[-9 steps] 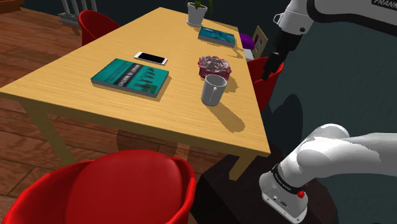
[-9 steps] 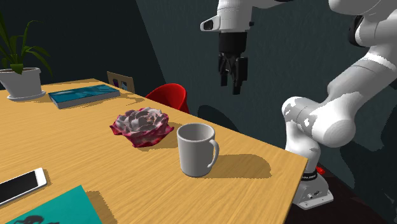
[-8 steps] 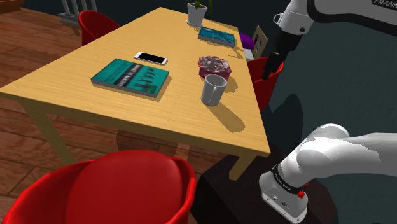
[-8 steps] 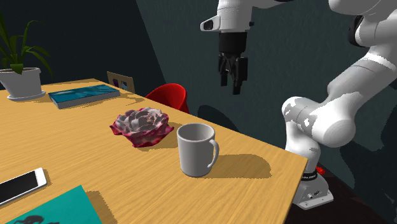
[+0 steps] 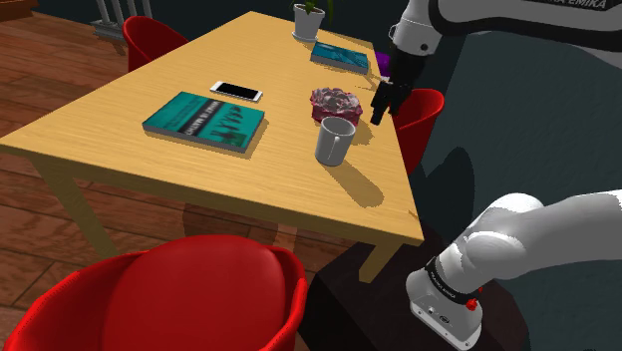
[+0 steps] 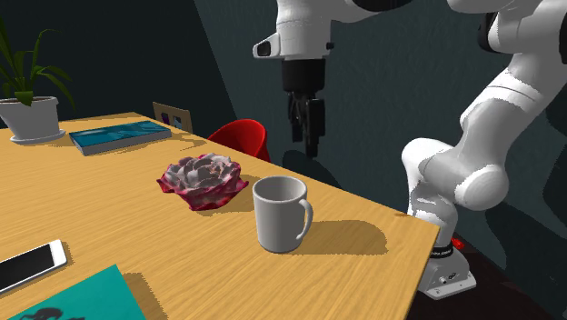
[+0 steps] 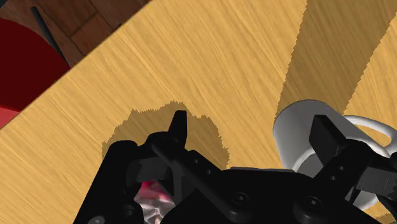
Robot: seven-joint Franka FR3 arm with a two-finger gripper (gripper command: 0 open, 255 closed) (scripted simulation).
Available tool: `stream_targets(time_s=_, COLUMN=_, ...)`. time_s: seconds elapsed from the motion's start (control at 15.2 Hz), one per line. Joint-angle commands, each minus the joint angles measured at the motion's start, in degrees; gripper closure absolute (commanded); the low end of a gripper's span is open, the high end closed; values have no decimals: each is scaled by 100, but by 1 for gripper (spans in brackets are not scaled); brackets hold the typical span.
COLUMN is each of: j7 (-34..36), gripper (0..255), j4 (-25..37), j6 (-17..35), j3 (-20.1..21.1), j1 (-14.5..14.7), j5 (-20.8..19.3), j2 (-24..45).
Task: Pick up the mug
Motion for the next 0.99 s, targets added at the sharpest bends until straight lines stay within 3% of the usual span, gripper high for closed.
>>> stream_targets(time_s=0.0, j7=211, gripper=0, j4=196, j6=178, j3=142, j1=54, j5=140, j2=374)
stream_targets(time_s=0.33, j7=598, gripper=0, j4=705, j6=526, j3=393, j1=141, j5=349, j2=1220)
stream_targets(time_s=0.92, j7=569, gripper=0, j4=146, j6=1112, j3=419, j1=152, j5=370, j2=1247)
